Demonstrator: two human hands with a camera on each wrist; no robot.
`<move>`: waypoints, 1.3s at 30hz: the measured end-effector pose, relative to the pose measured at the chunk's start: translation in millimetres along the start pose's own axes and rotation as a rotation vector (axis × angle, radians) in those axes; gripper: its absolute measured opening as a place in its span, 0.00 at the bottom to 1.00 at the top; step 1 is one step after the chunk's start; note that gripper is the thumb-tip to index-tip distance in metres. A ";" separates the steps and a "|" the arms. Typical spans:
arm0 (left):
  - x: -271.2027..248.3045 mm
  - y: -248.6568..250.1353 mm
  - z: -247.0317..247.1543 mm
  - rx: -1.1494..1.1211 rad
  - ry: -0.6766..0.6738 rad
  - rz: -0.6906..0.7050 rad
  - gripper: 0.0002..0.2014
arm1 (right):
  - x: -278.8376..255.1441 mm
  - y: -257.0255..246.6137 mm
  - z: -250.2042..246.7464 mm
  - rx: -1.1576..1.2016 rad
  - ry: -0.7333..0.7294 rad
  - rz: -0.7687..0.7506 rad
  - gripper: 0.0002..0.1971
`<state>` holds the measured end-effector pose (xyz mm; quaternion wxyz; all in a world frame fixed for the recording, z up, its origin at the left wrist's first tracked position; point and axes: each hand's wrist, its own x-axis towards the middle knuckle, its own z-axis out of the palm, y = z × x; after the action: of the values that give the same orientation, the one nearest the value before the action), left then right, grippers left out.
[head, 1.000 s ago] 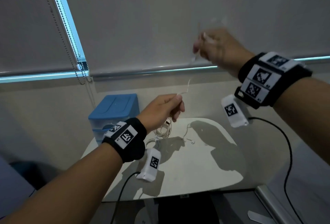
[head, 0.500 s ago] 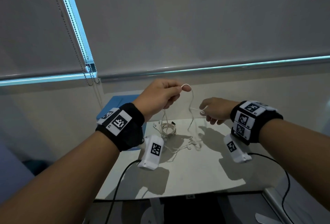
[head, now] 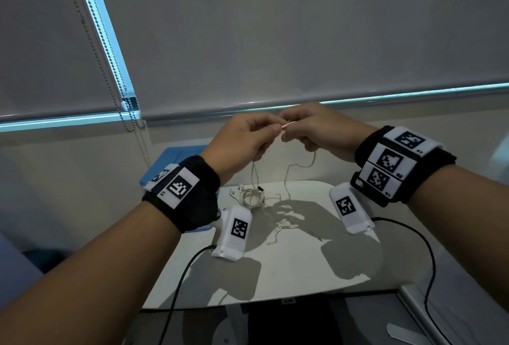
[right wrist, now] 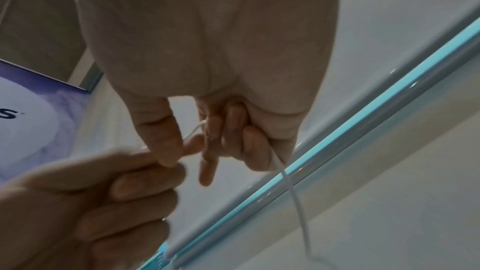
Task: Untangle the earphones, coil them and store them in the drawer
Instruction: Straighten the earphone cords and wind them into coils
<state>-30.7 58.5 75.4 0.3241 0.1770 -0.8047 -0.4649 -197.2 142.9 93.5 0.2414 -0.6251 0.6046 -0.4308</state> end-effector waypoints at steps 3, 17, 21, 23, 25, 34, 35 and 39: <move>-2.9 -3.4 -8.2 -0.038 0.015 -0.028 0.11 | -0.9 5.2 -13.4 0.052 0.110 -0.023 0.04; -13.6 -3.9 -13.0 -0.192 0.054 -0.076 0.13 | 7.9 40.3 -34.8 -0.021 0.505 0.034 0.11; -11.3 -1.6 -12.9 -0.174 0.041 -0.081 0.14 | 1.0 25.9 -20.9 -0.013 0.238 -0.016 0.17; -11.0 -1.1 -10.6 -0.155 0.023 -0.082 0.13 | -2.0 13.4 -9.7 -0.004 0.062 -0.047 0.13; -11.1 -1.6 -8.4 -0.130 0.006 -0.085 0.12 | -2.4 5.9 2.7 0.022 -0.048 -0.052 0.06; -26.0 -10.8 -20.9 -0.066 -0.042 -0.116 0.13 | 6.9 5.3 7.5 -0.008 0.104 -0.068 0.15; -28.9 -12.7 -22.3 -0.067 -0.066 -0.121 0.14 | 6.2 5.5 4.7 -0.004 0.126 -0.064 0.15; -33.6 -12.4 -21.0 -0.148 -0.135 -0.118 0.14 | -0.7 -3.7 6.2 -0.115 0.050 -0.118 0.14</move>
<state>8.0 58.7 60.2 0.2535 0.1681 -0.7762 -0.5523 -190.0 142.8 93.3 0.1642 -0.6615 0.5963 -0.4242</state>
